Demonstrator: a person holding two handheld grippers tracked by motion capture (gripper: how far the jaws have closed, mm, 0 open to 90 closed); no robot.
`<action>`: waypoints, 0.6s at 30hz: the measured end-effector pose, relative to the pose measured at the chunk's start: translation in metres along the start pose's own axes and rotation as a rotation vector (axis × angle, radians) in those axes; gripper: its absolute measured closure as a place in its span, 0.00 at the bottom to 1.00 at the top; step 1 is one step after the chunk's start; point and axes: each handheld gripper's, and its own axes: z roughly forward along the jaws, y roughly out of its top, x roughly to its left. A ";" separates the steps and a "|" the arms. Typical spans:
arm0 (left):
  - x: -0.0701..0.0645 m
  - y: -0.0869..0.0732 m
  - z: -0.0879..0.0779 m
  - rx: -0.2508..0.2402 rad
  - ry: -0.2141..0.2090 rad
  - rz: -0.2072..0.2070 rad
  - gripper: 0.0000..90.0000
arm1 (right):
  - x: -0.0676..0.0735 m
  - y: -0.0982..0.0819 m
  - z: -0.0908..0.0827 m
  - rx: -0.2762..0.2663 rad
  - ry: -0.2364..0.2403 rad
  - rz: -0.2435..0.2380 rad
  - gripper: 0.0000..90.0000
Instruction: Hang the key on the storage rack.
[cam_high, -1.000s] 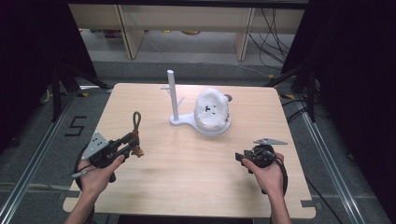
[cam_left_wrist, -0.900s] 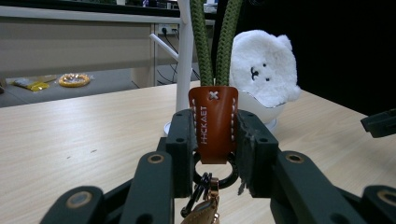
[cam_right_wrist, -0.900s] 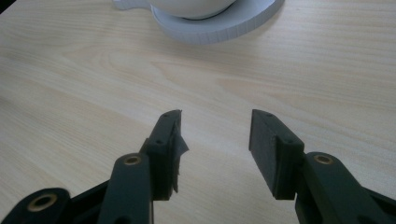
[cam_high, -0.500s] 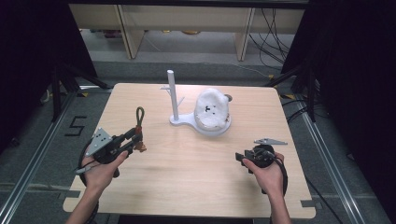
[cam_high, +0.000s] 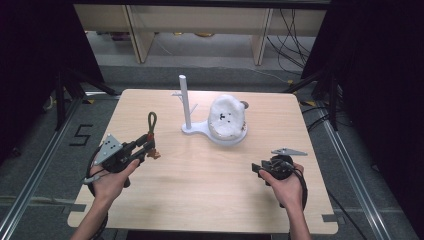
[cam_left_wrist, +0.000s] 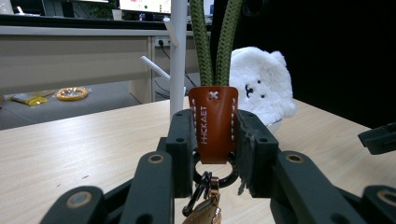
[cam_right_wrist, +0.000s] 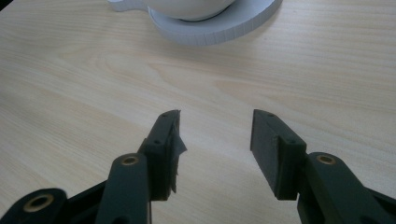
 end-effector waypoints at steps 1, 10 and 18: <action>0.000 0.000 0.001 0.003 0.001 0.000 0.76 | 0.000 0.000 0.001 0.000 -0.002 0.002 0.59; -0.001 0.003 0.006 -0.001 -0.005 -0.001 0.76 | 0.000 0.000 -0.001 -0.015 0.006 -0.001 0.59; 0.001 0.005 0.011 0.001 -0.007 0.000 0.76 | 0.000 0.001 -0.001 -0.023 0.005 0.002 0.59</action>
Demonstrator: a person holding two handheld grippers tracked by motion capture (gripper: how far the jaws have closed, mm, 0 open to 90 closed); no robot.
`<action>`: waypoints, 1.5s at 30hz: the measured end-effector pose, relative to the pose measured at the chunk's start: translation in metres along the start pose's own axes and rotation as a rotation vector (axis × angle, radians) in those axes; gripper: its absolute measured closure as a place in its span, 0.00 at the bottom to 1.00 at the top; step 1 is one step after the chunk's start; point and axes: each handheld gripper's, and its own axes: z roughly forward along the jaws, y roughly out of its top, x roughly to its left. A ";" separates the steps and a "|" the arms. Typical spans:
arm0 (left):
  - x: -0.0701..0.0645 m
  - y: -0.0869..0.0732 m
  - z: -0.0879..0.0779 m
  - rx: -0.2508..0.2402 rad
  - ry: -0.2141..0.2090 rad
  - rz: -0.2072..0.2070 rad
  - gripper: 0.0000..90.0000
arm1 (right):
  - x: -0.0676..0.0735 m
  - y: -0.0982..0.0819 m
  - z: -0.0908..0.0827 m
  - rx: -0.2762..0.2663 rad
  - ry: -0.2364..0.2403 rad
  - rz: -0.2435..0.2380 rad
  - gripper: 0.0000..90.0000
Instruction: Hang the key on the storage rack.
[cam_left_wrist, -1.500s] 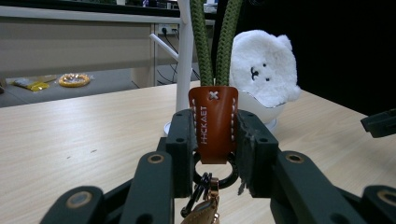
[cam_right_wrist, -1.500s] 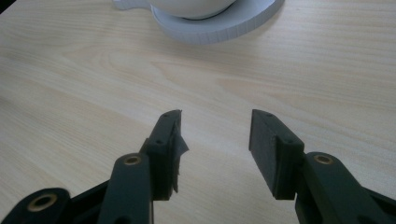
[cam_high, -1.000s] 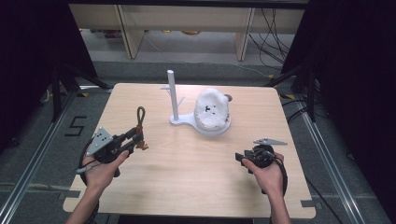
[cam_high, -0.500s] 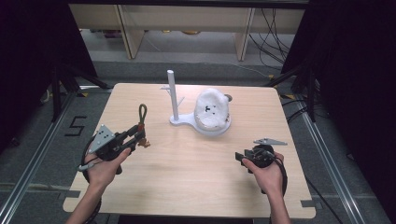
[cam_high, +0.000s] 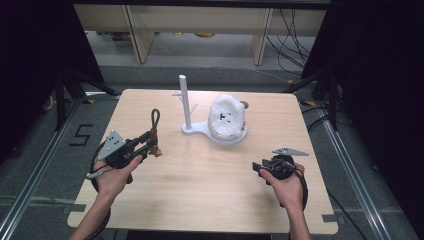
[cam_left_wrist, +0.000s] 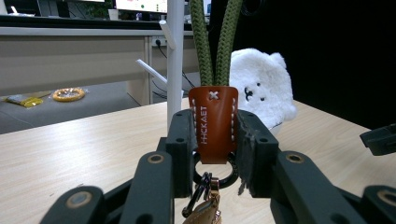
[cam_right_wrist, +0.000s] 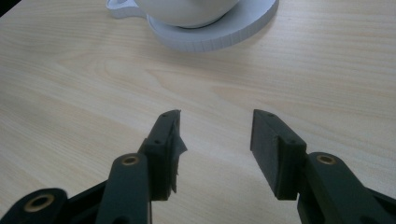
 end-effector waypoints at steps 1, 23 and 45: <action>0.000 0.000 0.000 0.002 -0.001 0.001 0.76 | 0.000 0.000 0.000 0.001 -0.001 -0.001 0.59; 0.007 0.007 0.020 0.015 0.006 0.005 0.76 | 0.003 0.000 0.000 0.000 -0.001 0.035 0.59; 0.017 0.013 0.043 0.036 0.022 0.011 0.76 | 0.002 -0.001 0.000 -0.003 -0.017 0.027 0.59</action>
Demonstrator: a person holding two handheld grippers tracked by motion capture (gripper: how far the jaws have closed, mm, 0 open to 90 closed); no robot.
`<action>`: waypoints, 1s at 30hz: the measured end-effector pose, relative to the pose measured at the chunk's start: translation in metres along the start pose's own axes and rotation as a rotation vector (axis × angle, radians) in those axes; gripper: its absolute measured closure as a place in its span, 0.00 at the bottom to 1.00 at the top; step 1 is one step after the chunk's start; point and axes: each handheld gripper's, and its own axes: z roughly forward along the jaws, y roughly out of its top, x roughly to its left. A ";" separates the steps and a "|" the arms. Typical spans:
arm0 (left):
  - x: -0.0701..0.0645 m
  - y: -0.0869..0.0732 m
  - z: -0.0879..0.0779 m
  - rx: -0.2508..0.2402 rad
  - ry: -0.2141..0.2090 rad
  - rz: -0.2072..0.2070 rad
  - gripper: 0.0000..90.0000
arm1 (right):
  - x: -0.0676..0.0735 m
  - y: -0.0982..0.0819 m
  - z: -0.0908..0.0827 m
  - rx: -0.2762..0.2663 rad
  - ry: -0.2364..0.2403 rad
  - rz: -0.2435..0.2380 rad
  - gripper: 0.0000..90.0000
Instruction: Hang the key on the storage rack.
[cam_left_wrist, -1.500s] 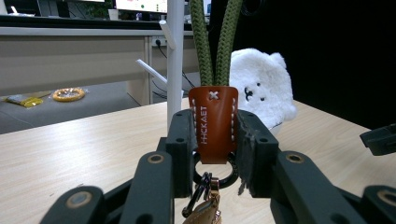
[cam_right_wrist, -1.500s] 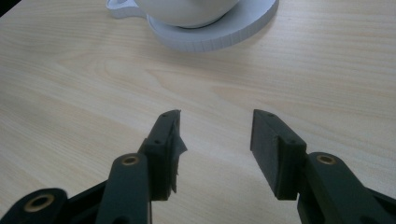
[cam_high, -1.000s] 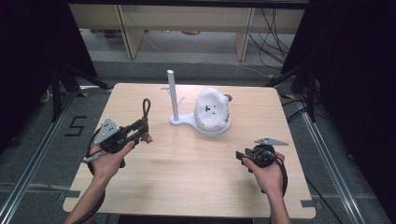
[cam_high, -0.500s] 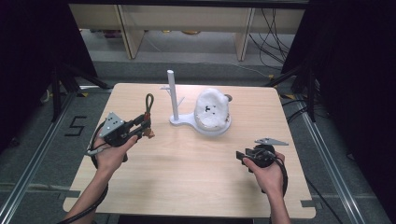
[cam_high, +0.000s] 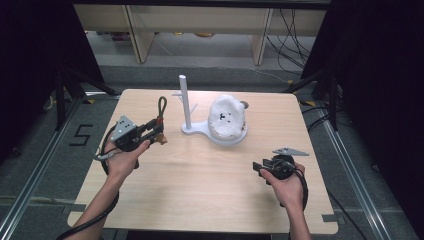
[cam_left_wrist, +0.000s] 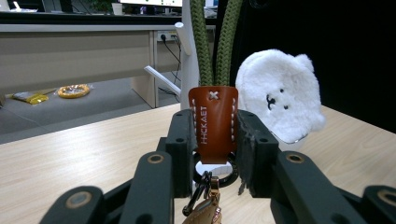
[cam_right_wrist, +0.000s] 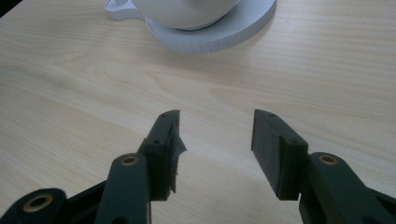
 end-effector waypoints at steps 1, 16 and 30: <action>0.000 0.000 0.001 0.001 0.002 -0.004 0.76 | 0.000 0.000 0.000 -0.003 -0.001 0.000 0.59; 0.006 0.002 0.016 0.018 0.012 -0.007 0.76 | -0.004 0.000 0.000 -0.004 -0.012 -0.041 0.58; 0.006 0.003 0.029 0.031 0.012 -0.001 0.76 | -0.005 0.000 0.001 -0.003 0.009 -0.037 0.58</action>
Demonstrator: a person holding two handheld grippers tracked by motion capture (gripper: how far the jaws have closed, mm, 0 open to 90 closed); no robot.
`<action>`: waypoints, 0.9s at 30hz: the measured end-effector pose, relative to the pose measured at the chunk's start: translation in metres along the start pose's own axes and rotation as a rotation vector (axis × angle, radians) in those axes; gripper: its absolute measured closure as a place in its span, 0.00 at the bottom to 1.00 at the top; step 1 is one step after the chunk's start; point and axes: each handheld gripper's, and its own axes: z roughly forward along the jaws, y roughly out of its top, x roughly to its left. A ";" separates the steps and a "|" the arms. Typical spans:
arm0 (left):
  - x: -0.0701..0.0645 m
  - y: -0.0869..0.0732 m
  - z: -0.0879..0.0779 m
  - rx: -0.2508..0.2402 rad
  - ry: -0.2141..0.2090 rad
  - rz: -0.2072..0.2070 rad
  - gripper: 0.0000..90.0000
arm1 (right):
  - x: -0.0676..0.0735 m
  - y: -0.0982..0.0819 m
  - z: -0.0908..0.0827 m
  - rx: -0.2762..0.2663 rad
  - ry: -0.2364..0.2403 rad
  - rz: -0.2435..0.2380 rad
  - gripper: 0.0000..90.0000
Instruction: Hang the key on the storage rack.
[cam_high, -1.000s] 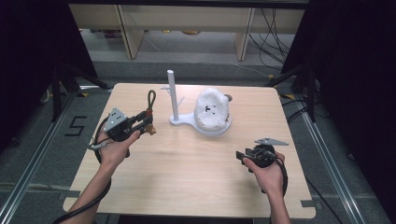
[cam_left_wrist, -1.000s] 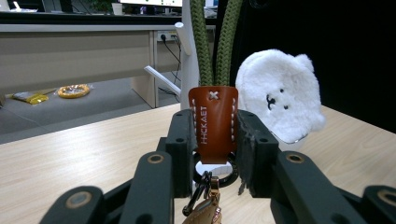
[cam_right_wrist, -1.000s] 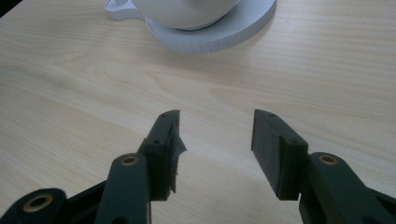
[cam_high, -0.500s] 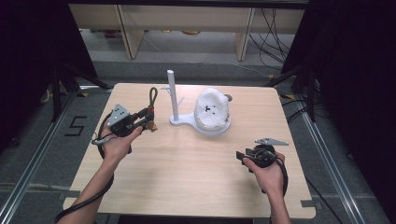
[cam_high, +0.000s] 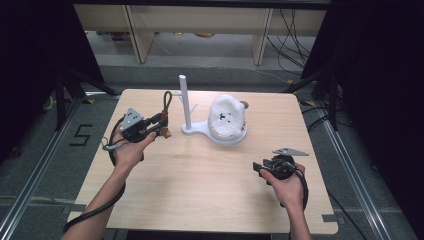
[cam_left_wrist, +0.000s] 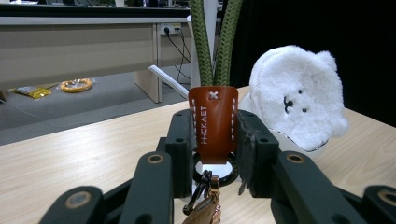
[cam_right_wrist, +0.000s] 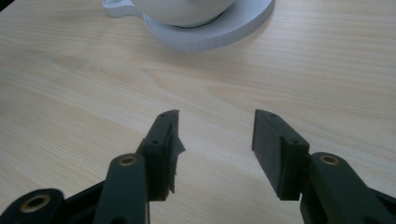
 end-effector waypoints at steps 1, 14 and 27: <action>0.000 0.000 0.001 0.001 0.001 0.000 0.75 | 0.000 0.000 0.000 0.000 0.000 0.000 0.58; 0.003 0.003 0.013 0.012 0.004 -0.007 0.75 | 0.000 0.000 0.001 0.005 0.003 -0.005 0.57; 0.007 -0.001 0.030 0.032 -0.001 -0.069 0.75 | 0.000 0.000 0.000 0.017 -0.005 0.007 0.57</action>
